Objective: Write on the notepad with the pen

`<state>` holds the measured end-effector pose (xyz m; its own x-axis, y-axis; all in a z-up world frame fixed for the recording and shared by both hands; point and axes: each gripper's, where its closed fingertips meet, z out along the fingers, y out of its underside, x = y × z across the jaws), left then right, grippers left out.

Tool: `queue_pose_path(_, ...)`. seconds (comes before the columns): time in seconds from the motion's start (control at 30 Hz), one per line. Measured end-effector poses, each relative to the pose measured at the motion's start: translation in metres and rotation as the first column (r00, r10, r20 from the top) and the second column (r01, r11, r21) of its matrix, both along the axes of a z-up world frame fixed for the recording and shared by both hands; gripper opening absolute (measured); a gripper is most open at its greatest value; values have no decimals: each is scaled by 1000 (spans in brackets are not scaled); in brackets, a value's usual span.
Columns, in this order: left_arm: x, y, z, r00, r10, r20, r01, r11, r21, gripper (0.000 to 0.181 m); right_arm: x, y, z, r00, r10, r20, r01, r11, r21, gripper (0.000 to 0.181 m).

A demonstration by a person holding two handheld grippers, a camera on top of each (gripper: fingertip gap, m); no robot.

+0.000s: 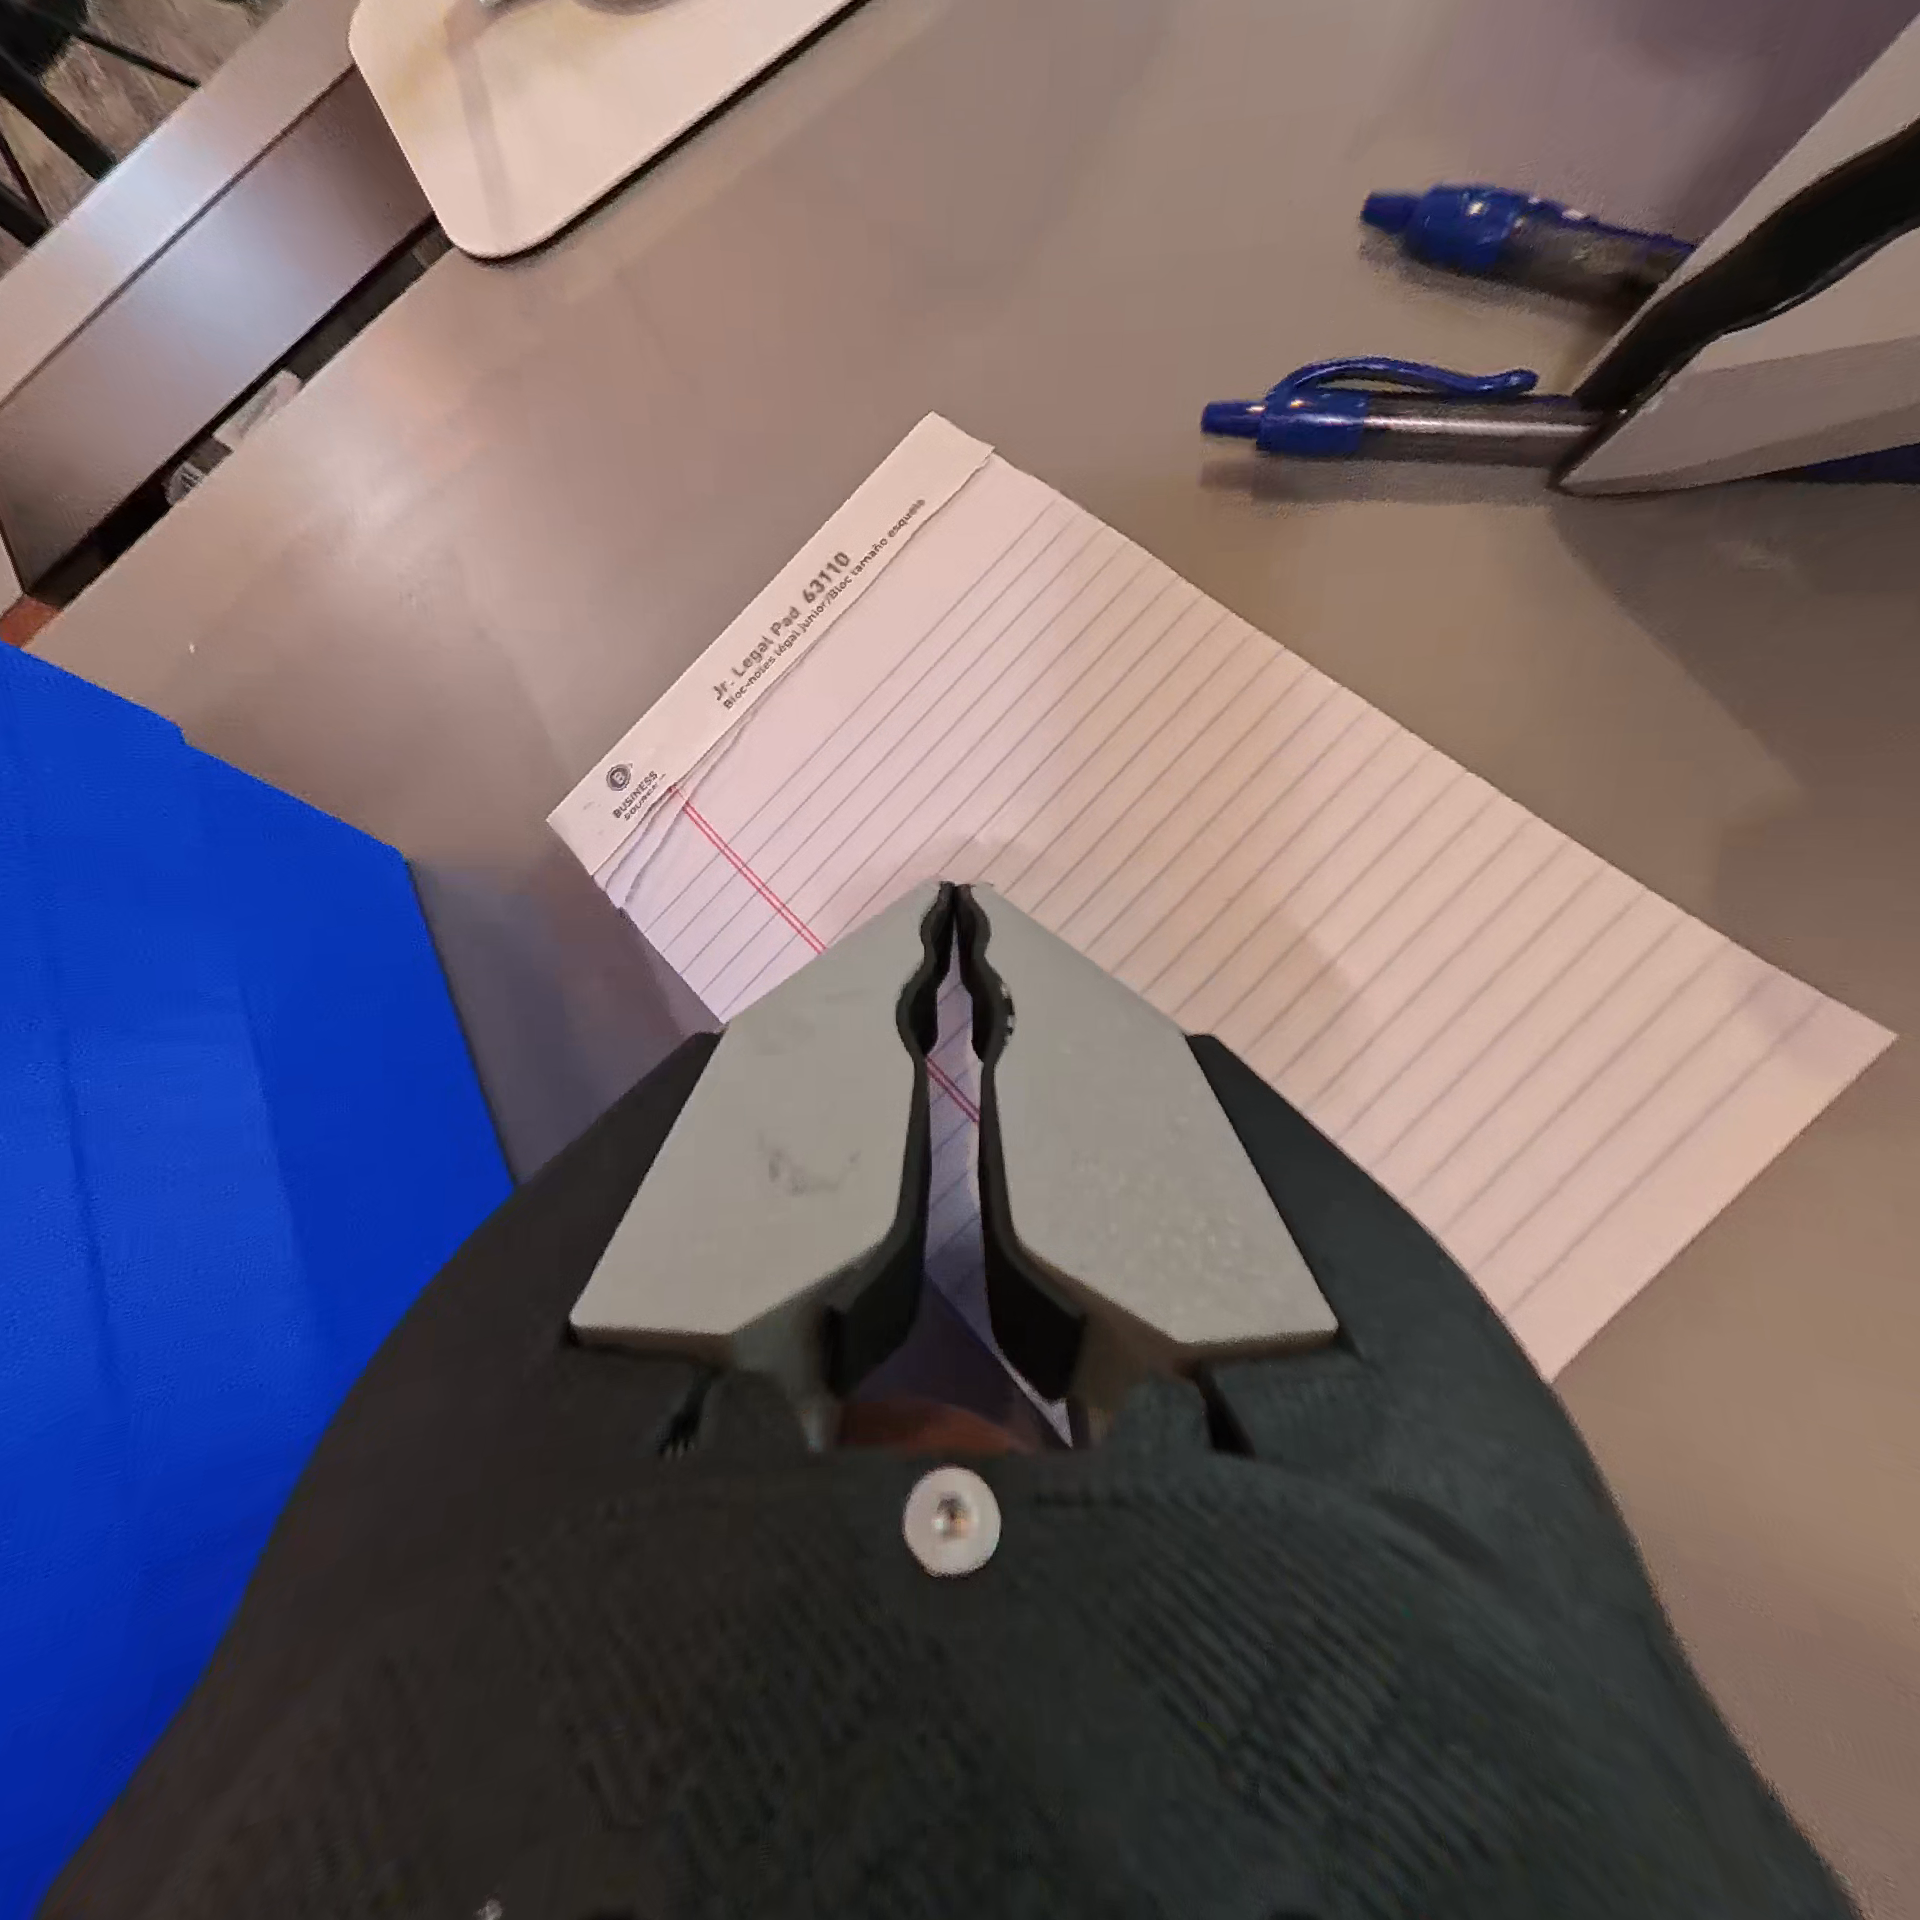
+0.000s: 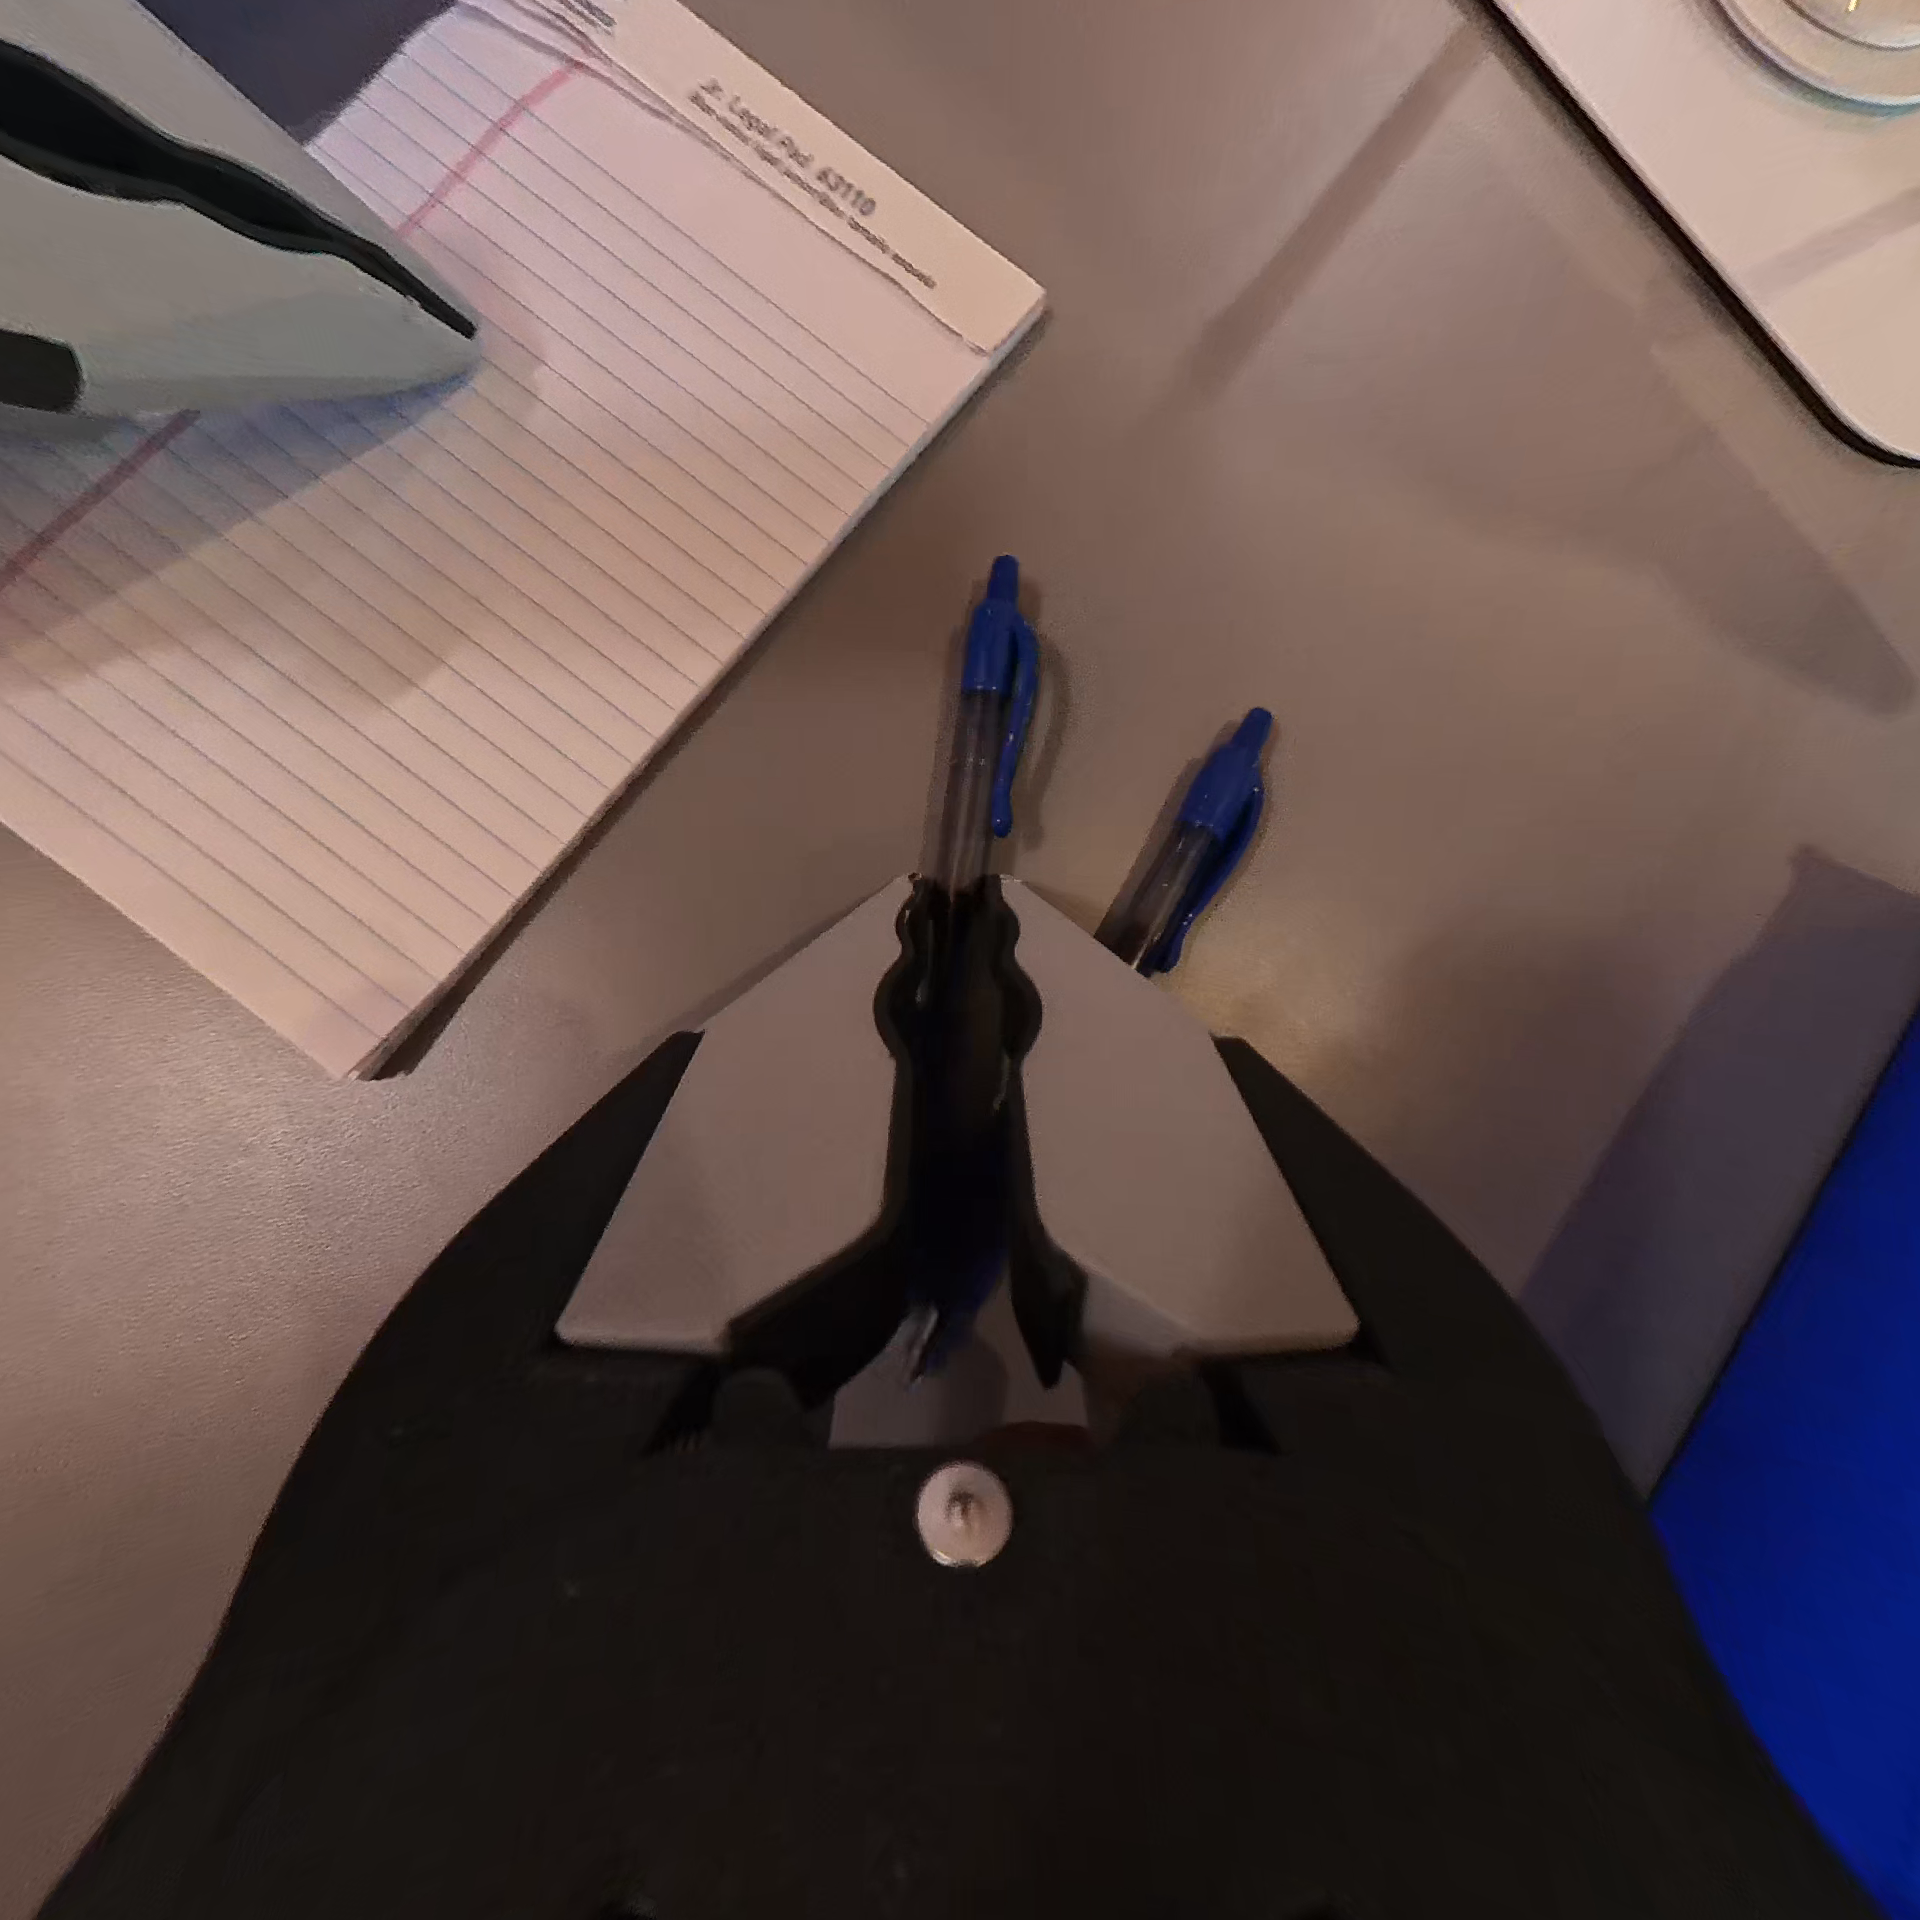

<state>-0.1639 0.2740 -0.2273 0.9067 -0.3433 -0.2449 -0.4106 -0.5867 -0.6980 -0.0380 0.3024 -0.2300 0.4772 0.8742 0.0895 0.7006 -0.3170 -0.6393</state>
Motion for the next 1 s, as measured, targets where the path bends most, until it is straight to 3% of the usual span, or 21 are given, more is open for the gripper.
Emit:
queue_pose_path(0.37,10,2,1,998,-42,38,41,999,20,0,-17,-6,40,969,29,-244,-28,1000,10,6)
queue_pose_path(0.4,12,2,2,998,-46,46,45,999,22,5,-19,-8,45,961,37,-275,-37,999,6,6)
queue_pose_path(0.47,21,2,8,991,-71,111,67,997,38,35,-26,-16,58,930,73,-361,-80,997,-4,6)
queue_pose_path(0.53,32,2,22,974,-104,201,88,992,86,39,-30,-23,72,889,102,-446,-121,993,-15,6)
queue_pose_path(0.7,51,-4,67,871,-207,446,119,969,217,40,-36,-38,92,806,161,-569,-226,973,-46,6)
queue_pose_path(0.87,48,-7,105,791,-288,540,83,924,372,38,-40,-52,103,746,226,-626,-316,948,-35,6)
queue_pose_path(1.0,66,-20,120,615,-389,686,152,912,381,46,-44,-62,106,725,270,-634,-363,932,-18,6)
